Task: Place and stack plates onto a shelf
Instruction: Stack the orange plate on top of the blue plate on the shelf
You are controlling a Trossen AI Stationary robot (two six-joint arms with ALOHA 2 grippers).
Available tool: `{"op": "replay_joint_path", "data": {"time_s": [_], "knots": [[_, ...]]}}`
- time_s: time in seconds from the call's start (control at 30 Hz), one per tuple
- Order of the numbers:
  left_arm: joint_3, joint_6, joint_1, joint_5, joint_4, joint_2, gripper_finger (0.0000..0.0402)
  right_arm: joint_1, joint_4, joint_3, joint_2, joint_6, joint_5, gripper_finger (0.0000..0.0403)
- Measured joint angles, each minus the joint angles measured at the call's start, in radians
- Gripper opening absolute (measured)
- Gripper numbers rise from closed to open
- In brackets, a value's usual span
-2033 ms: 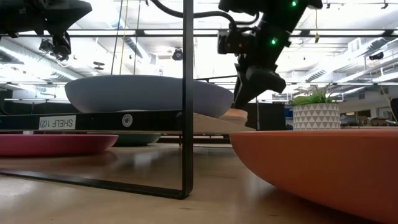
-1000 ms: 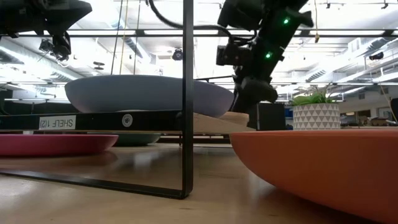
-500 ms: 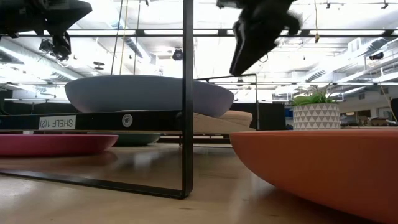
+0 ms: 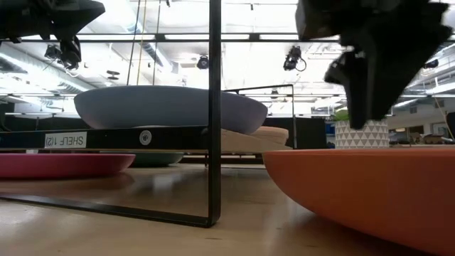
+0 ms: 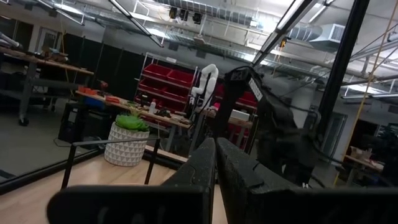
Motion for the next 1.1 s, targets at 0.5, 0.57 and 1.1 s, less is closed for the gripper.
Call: {"op": "replay_joint_path", "data": {"time_s": [0.5, 0.57, 1.1], "knots": [[0.0, 0.011, 0.0, 0.0, 0.017, 0.0, 0.0023, 0.009, 0.037, -0.021, 0.116, 0.061, -0.052, 0.0164], [0.0, 0.011, 0.0, 0.0, 0.017, 0.0, 0.0023, 0.009, 0.027, -0.021, 0.114, 0.06, -0.052, 0.0128], [0.0, 0.01, 0.0, 0.0, 0.016, 0.0, 0.0023, -0.086, -0.161, -0.023, -0.089, 0.0, -0.042, 0.0012]]}}
